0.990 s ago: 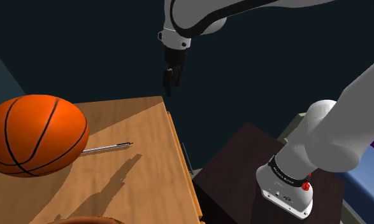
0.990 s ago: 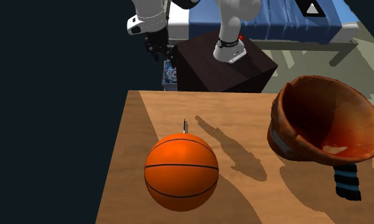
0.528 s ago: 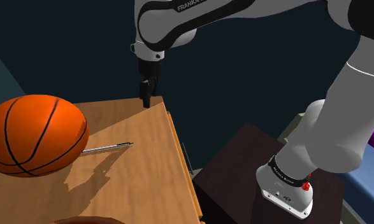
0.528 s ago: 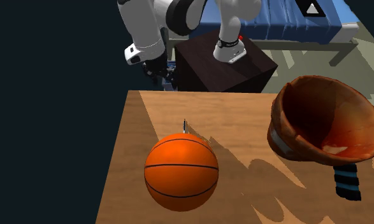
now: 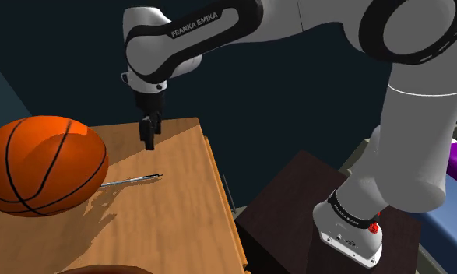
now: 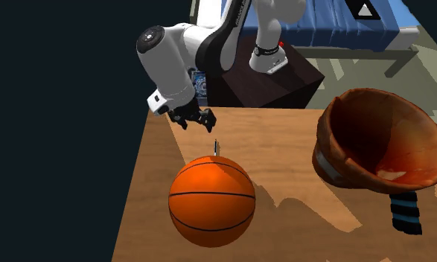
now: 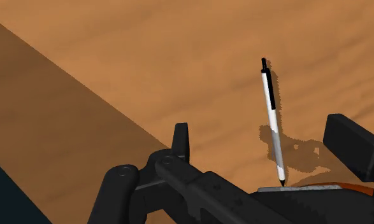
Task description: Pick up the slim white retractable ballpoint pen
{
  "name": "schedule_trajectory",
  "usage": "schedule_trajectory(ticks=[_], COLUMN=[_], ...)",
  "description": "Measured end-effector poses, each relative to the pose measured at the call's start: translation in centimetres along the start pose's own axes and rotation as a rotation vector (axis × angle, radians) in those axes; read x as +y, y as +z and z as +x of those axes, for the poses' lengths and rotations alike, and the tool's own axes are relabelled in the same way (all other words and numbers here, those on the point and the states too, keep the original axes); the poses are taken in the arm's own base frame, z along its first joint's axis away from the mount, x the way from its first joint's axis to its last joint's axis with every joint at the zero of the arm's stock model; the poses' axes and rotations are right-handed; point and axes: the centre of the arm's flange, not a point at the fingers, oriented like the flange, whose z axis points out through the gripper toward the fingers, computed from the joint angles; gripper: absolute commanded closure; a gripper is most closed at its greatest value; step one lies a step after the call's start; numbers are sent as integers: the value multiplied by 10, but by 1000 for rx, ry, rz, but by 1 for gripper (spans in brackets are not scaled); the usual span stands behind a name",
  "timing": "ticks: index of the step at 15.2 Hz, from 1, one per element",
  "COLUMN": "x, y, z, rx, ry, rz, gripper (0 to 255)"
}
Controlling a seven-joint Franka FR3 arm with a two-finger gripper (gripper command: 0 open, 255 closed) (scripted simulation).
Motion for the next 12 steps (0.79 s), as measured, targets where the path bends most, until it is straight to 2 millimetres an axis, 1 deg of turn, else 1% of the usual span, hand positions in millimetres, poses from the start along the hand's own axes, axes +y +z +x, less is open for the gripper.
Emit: schedule_trajectory(ticks=[1,3,4,8,9,10,12], x=[-9,-19,-25,-47,-53,-57,-62], y=[5,20,27,48,52,49,47], z=[10,29,43,83,89,95,99], rx=[-1,-4,-6,-12,-13,-14,-24], ry=[-22,-67,-89,-178,-200,-216,-230], rz=[6,17,23,46,51,53,58], gripper=[0,0,0,0,0,0,0])
